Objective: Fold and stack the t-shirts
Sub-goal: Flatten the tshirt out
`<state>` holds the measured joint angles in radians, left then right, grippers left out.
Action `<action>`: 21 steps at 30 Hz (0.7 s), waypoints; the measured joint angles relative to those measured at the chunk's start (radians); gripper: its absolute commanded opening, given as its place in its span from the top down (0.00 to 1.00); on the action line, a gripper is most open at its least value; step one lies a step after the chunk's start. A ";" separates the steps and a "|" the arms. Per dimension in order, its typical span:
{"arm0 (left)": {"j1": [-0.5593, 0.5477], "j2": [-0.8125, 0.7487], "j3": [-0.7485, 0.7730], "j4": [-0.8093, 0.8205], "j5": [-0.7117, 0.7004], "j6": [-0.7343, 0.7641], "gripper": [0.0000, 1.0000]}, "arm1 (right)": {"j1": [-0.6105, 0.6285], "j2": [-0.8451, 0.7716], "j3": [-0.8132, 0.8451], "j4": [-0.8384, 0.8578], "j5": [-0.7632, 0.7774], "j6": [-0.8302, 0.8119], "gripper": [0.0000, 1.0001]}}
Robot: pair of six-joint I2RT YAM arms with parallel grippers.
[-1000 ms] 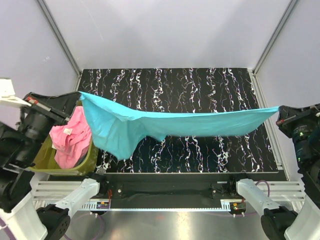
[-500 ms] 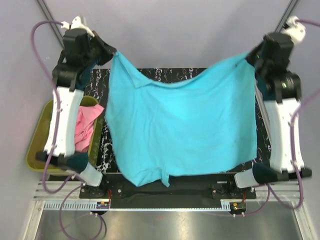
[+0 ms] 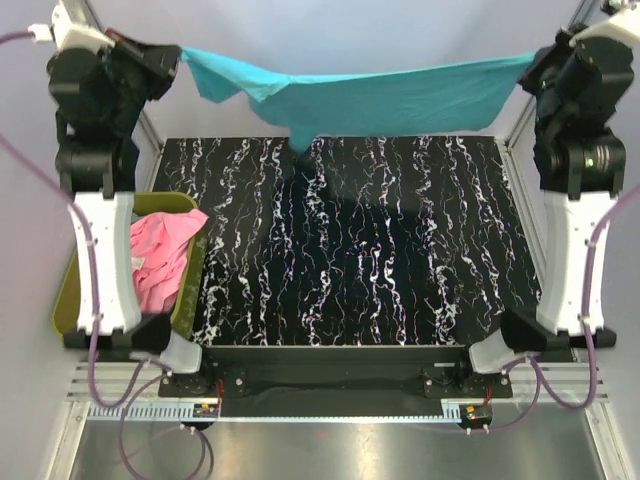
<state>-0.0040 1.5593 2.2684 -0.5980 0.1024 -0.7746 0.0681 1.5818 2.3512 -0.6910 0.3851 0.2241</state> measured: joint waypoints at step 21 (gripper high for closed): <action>-0.002 -0.827 -1.590 -0.053 0.135 0.113 1.00 | -0.006 -0.642 -1.644 -0.087 -0.118 0.445 1.00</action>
<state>-0.0055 0.7322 0.6781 -0.6506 0.2379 -0.6613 0.0624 0.9398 0.7071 -0.7780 0.2672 0.6689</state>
